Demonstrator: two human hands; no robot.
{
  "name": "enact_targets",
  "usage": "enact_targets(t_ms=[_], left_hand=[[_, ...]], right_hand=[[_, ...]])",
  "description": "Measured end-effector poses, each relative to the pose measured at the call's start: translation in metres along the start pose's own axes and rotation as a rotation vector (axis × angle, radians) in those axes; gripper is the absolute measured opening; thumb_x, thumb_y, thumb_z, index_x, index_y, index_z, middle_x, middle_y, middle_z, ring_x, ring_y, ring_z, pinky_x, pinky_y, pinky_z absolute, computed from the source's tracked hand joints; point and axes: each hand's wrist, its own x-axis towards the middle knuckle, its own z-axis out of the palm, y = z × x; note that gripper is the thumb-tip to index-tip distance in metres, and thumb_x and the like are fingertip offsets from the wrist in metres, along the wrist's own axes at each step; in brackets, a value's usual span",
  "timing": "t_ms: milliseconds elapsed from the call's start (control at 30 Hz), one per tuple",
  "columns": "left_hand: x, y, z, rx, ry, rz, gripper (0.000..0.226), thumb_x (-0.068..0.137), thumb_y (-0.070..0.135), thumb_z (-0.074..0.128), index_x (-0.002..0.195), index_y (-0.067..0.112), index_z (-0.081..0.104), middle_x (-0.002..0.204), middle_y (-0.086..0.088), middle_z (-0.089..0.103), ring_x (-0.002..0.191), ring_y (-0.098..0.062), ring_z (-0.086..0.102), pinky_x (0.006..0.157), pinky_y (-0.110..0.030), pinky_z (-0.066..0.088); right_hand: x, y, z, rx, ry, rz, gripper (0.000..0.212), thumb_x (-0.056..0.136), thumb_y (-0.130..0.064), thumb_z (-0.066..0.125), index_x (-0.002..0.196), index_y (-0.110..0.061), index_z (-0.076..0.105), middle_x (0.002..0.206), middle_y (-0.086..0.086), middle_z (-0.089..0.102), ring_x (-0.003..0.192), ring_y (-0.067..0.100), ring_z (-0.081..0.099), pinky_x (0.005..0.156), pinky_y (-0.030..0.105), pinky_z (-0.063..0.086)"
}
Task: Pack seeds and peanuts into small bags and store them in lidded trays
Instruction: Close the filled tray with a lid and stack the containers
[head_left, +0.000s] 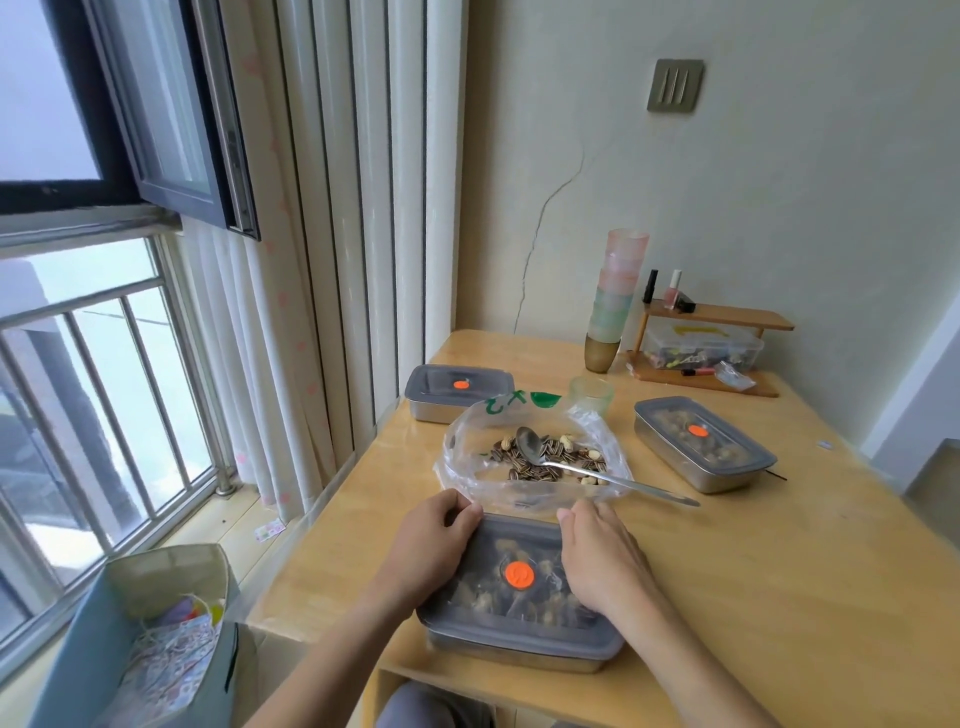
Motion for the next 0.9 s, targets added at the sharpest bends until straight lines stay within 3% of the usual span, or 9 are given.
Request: enact_targets(t_ms=[267,467,567,633,700,767,833,900], left_hand=[[0.001,-0.002,0.001,0.011,0.016,0.035,0.021,0.102,0.032,0.058,0.087,0.020,0.064,0.084,0.006,0.070,0.077,-0.005,0.062,0.062,-0.012,0.042],[0.000,0.003,0.000,0.064,0.023,0.075,0.021,0.104,0.030,0.056,0.087,0.020,0.061,0.082,0.007,0.067,0.073,-0.004,0.060,0.060,-0.012,0.042],[-0.003,0.006,0.004,0.226,0.073,0.138,0.023,0.107,0.033,0.049,0.090,0.019,0.058,0.084,0.007,0.063,0.076,-0.009,0.058,0.062,-0.020,0.040],[-0.005,0.009,0.008,0.444,0.113,0.178,0.027,0.109,0.035,0.040,0.091,0.017,0.049,0.086,0.003,0.057,0.078,-0.020,0.056,0.066,-0.032,0.039],[-0.007,0.013,0.012,0.650,0.090,0.195,0.024,0.110,0.031,0.030,0.091,0.018,0.040,0.092,-0.001,0.054,0.085,-0.028,0.059,0.069,-0.038,0.039],[-0.009,0.020,0.016,0.710,0.030,0.148,0.022,0.109,0.030,0.027,0.098,0.018,0.041,0.106,-0.006,0.057,0.099,-0.033,0.060,0.078,-0.039,0.047],[-0.011,0.025,0.022,0.718,-0.015,0.081,0.036,0.108,0.043,0.027,0.112,0.015,0.048,0.120,-0.009,0.056,0.115,-0.034,0.055,0.093,-0.044,0.048],[-0.012,0.027,0.028,0.724,-0.006,0.025,0.054,0.104,0.060,0.027,0.120,0.014,0.049,0.129,-0.008,0.054,0.125,-0.031,0.049,0.098,-0.045,0.045]], right_hand=[[0.005,0.000,0.000,-0.073,-0.044,-0.019,0.037,0.112,-0.042,0.020,0.099,-0.017,0.045,0.099,0.000,0.051,0.084,0.022,0.052,0.074,0.037,0.042],[0.001,0.000,0.003,-0.094,0.053,-0.047,0.036,0.112,-0.042,0.022,0.095,-0.018,0.043,0.097,-0.001,0.053,0.079,0.021,0.052,0.069,0.034,0.040],[-0.002,-0.001,0.003,-0.114,0.111,-0.063,0.037,0.112,-0.043,0.024,0.102,-0.017,0.049,0.105,0.001,0.057,0.086,0.022,0.060,0.071,0.035,0.045],[-0.003,-0.002,0.002,-0.147,0.141,-0.080,0.039,0.111,-0.044,0.026,0.112,-0.016,0.053,0.111,0.003,0.060,0.094,0.024,0.063,0.076,0.036,0.048],[-0.004,-0.004,0.002,-0.190,0.148,-0.092,0.041,0.112,-0.042,0.026,0.119,-0.014,0.055,0.117,0.005,0.061,0.102,0.025,0.063,0.084,0.037,0.049],[-0.005,-0.009,0.003,-0.249,0.151,-0.091,0.041,0.113,-0.037,0.025,0.125,-0.012,0.056,0.124,0.007,0.060,0.110,0.026,0.062,0.089,0.037,0.048],[-0.006,-0.014,0.003,-0.291,0.126,-0.064,0.041,0.114,-0.034,0.022,0.129,-0.012,0.054,0.130,0.010,0.059,0.117,0.028,0.059,0.093,0.038,0.047],[-0.005,-0.019,0.004,-0.310,0.085,-0.026,0.044,0.114,-0.036,0.020,0.130,-0.012,0.052,0.132,0.012,0.058,0.121,0.030,0.057,0.093,0.041,0.048]])
